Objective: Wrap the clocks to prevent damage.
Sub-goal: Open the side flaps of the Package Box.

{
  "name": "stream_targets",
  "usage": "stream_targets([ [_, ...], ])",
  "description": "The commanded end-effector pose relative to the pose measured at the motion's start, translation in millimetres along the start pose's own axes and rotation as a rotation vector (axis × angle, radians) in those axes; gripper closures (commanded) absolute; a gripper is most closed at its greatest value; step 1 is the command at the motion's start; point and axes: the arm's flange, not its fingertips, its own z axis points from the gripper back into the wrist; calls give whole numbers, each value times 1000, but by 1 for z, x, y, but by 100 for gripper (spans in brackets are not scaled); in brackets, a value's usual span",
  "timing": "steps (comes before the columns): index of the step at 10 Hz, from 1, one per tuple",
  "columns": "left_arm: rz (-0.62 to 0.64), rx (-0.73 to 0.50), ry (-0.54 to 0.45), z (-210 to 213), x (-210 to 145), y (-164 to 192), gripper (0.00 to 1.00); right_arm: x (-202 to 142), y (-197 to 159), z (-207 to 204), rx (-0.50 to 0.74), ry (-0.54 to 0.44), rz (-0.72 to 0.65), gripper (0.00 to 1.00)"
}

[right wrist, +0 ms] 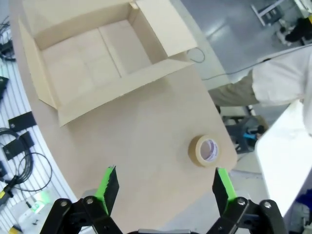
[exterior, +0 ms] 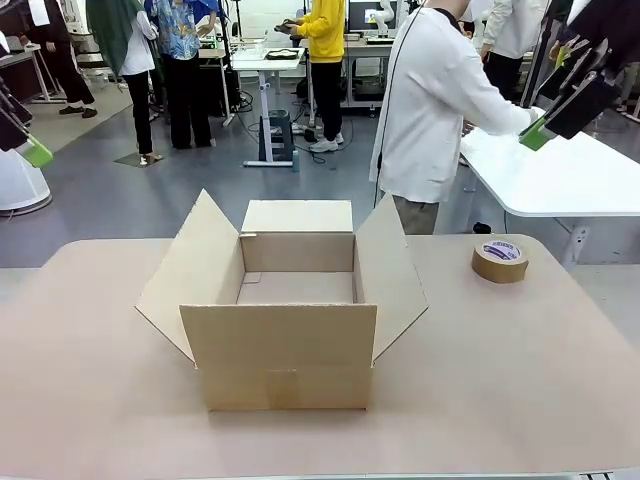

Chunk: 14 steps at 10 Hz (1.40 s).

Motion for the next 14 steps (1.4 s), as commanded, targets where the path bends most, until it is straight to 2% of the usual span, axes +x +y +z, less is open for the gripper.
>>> stream_targets([
  [1,0,-16,20,-14,6,6,0,0,1,-4,24,-1,14,0],
  [3,0,-6,8,-5,1,1,0,0,0,-1,2,1,1,0],
  [4,-70,-201,-81,-18,1,28,0,-9,-15,-12,184,-199,8,0],
  [5,-106,-328,-156,-24,-6,48,0,-26,-32,-19,289,-333,6,0],
  [7,-126,-504,-296,-34,-23,77,0,-63,-62,-31,369,-548,-56,0],
  [8,-143,-542,-373,-38,-30,93,0,-81,-74,-37,356,-646,-75,0],
  [9,-122,-532,-418,-35,-40,101,0,-97,-79,-40,314,-699,-94,0],
  [11,-59,-497,-501,-28,-71,114,0,-127,-81,-39,223,-720,-160,0],
  [14,-18,-504,-570,-16,-107,126,0,-158,-76,-27,245,-749,-165,0],
])
